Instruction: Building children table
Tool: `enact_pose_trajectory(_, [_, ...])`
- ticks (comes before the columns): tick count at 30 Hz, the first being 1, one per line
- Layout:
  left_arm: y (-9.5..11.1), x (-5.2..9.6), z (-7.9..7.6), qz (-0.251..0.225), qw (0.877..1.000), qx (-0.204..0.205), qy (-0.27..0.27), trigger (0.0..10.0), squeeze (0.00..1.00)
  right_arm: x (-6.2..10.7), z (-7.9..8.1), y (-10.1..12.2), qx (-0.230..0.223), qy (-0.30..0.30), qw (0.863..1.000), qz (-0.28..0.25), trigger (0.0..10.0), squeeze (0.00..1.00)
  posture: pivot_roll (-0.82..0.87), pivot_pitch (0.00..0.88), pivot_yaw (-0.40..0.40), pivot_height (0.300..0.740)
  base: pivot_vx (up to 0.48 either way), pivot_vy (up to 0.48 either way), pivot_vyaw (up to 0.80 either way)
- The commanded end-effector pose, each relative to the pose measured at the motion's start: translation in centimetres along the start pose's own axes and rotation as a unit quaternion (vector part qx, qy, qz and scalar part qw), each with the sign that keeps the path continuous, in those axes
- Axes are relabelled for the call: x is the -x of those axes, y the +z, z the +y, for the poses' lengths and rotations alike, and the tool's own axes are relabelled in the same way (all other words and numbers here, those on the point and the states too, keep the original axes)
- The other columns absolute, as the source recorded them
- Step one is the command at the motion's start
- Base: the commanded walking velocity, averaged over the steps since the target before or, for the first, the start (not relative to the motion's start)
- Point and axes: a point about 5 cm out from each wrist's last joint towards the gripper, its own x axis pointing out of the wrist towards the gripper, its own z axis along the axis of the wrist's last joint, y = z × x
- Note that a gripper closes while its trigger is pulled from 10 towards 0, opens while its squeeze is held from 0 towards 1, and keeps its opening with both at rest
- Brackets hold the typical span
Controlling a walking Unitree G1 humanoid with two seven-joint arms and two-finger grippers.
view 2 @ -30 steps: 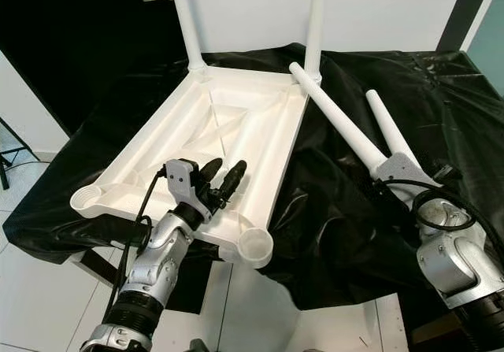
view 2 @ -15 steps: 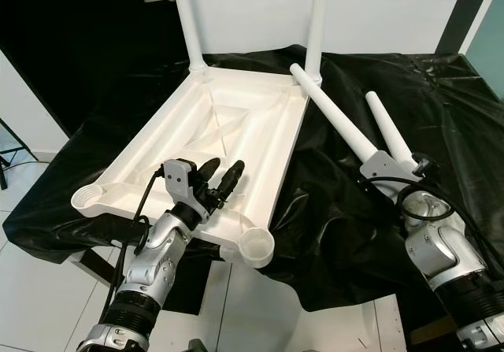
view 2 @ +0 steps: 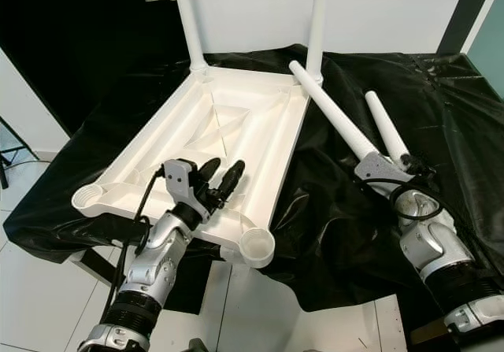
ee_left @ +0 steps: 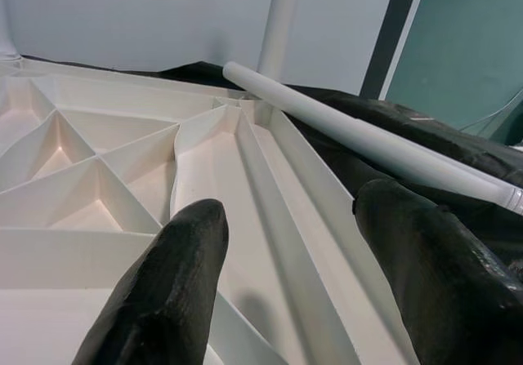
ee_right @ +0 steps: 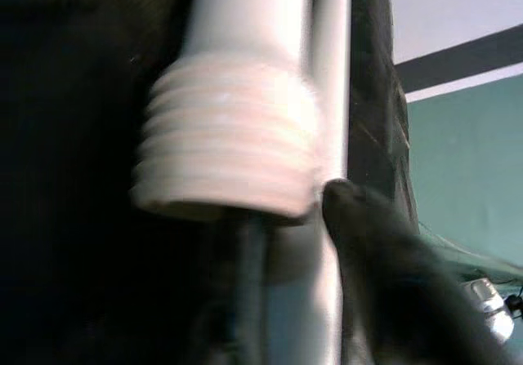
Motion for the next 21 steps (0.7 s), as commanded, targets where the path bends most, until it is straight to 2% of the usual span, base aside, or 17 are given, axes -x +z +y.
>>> enact_pose_trajectory(1, [-0.4,0.4,0.2,0.010,1.000,-0.007,0.001,10.0,0.00,-0.1,1.0,0.1,0.013,0.000,1.000,-0.009,0.0,0.00,-0.14,0.006,0.055,0.740,0.000,0.000,0.00])
enact_pose_trajectory(4, [-0.4,0.3,0.2,0.010,1.000,-0.007,0.002,10.0,0.00,-0.1,1.4,0.0,0.017,-0.007,1.000,-0.013,0.0,0.00,-0.14,0.006,0.055,0.740,0.000,0.000,0.00])
enact_pose_trajectory(6, [-0.4,0.3,0.2,0.010,1.000,-0.007,0.002,10.0,0.00,-0.1,2.3,-0.2,0.018,-0.015,1.000,-0.018,0.0,0.00,-0.13,0.000,0.056,0.740,0.000,0.000,0.00])
enact_pose_trajectory(11, [-0.4,0.2,0.2,0.010,1.000,-0.008,0.001,10.0,0.00,0.0,2.8,-0.3,0.015,-0.020,0.999,-0.020,0.0,0.00,-0.14,0.000,0.059,0.740,0.000,0.000,0.00])
enact_pose_trajectory(17, [-0.4,0.2,0.3,0.011,1.000,-0.008,0.000,10.0,0.00,0.1,2.9,-0.3,0.006,-0.028,0.999,-0.021,0.0,0.00,-0.14,0.000,0.062,0.740,0.000,0.000,0.00])
enact_pose_trajectory(19, [-0.5,0.1,0.1,0.012,1.000,-0.009,-0.005,10.0,0.00,1.0,2.3,1.0,-0.016,-0.084,0.995,-0.047,0.0,0.00,-0.15,0.000,0.059,0.740,0.000,0.000,0.00])
enact_pose_trajectory(21, [-0.5,0.1,0.1,0.012,1.000,-0.009,-0.005,10.0,0.00,1.0,2.3,1.0,-0.016,-0.084,0.995,-0.047,0.0,0.00,-0.15,0.000,0.059,0.740,0.000,0.000,0.00])
